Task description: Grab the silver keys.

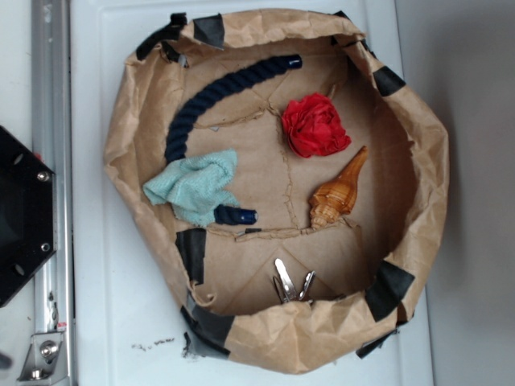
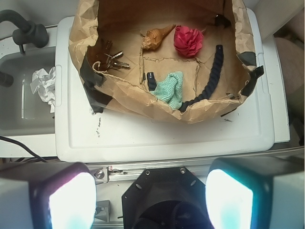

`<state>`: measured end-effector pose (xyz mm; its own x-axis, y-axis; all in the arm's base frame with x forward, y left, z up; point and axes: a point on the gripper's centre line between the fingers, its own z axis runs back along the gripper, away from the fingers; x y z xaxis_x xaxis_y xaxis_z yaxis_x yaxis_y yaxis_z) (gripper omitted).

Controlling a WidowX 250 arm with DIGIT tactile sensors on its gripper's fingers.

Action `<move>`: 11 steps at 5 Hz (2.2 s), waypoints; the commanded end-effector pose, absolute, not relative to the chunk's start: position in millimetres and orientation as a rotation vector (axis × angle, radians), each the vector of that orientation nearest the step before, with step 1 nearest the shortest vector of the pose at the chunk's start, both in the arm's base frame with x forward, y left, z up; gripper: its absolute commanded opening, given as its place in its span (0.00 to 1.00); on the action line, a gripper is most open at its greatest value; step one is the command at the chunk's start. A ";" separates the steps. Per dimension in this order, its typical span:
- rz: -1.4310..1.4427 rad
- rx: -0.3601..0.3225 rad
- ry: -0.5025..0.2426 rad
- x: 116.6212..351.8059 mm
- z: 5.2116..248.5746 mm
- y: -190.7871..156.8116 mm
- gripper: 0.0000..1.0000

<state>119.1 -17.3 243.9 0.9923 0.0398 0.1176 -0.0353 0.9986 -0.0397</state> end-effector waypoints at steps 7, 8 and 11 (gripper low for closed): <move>-0.278 -0.056 -0.227 272.2 141.0 16.3 1.00; -0.471 -0.071 -0.275 262.8 125.4 1.9 1.00; -0.651 -0.247 -0.225 268.1 105.4 -7.1 1.00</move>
